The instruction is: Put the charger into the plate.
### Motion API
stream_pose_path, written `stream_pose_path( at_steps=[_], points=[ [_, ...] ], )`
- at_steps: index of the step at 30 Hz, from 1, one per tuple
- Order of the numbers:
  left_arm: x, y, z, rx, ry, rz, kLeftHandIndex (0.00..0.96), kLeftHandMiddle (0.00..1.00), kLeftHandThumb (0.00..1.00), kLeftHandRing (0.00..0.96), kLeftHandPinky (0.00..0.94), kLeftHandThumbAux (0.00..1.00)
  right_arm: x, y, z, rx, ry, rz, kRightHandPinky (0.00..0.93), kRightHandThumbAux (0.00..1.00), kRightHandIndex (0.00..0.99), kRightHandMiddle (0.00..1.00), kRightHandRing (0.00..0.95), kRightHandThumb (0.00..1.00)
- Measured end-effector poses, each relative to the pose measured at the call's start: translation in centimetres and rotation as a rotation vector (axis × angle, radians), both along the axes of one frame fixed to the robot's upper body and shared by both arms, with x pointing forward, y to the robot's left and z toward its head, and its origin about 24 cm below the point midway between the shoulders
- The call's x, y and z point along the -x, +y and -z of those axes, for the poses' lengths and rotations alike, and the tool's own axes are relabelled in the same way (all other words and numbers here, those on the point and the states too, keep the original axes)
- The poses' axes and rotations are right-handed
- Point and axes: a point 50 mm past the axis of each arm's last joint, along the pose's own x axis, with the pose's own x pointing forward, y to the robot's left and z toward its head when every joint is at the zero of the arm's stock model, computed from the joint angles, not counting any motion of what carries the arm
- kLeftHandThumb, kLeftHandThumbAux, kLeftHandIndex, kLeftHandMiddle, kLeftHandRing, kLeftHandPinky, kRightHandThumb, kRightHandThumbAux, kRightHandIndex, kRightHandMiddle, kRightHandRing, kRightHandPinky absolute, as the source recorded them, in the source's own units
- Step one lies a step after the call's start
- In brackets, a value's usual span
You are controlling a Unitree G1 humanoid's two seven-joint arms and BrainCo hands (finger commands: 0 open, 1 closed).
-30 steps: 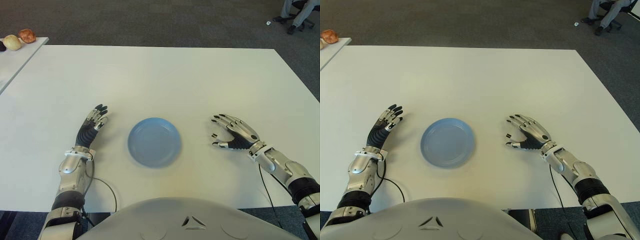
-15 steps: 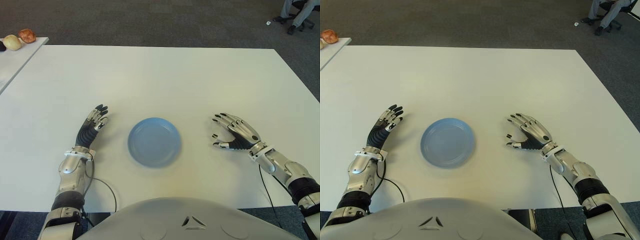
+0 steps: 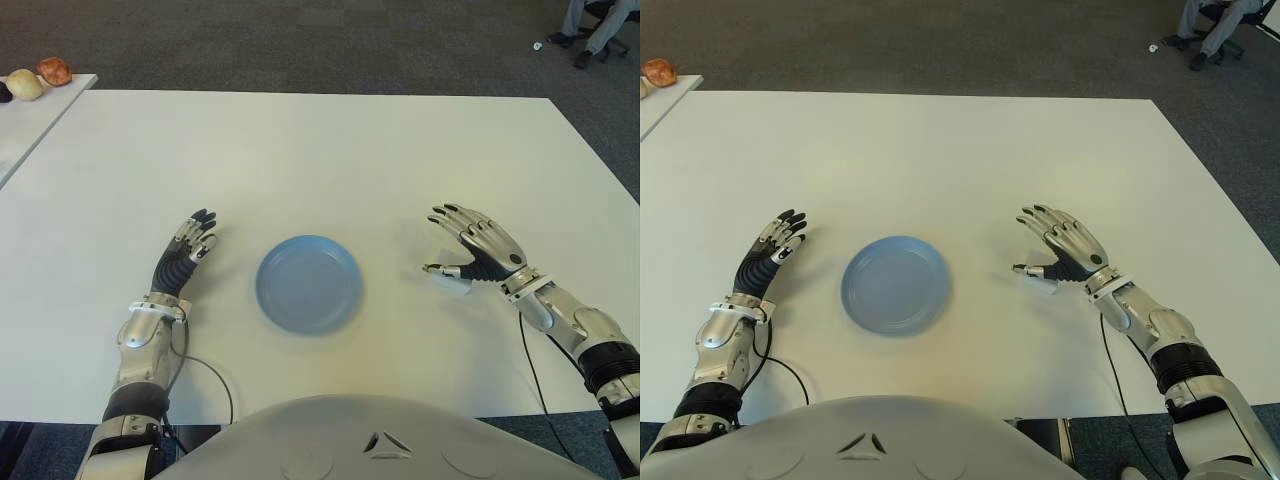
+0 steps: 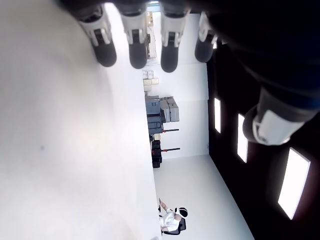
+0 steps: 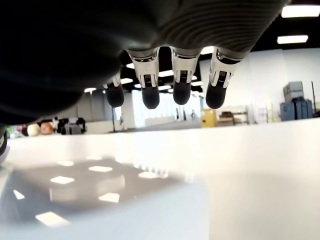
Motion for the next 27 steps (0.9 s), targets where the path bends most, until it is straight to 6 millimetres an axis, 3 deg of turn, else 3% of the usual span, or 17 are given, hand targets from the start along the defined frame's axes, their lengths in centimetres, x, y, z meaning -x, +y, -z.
stream_pose_path(
  at_steps=[6,27],
  points=[
    [0.0,0.0,0.0,-0.001,0.0,0.001,0.087,0.126,0.0,0.107,0.104,0.524,0.1,0.1,-1.1,-0.027,-0.04,-0.012,0.0,0.221,0.0,0.0,0.0,0.225],
    [-0.1,0.0,0.0,-0.001,0.001,0.003,0.089,0.121,0.0,0.103,0.103,0.527,1.3,0.1,-2.0,-0.033,0.029,0.013,0.0,0.201,0.0,0.0,0.0,0.245]
  ],
)
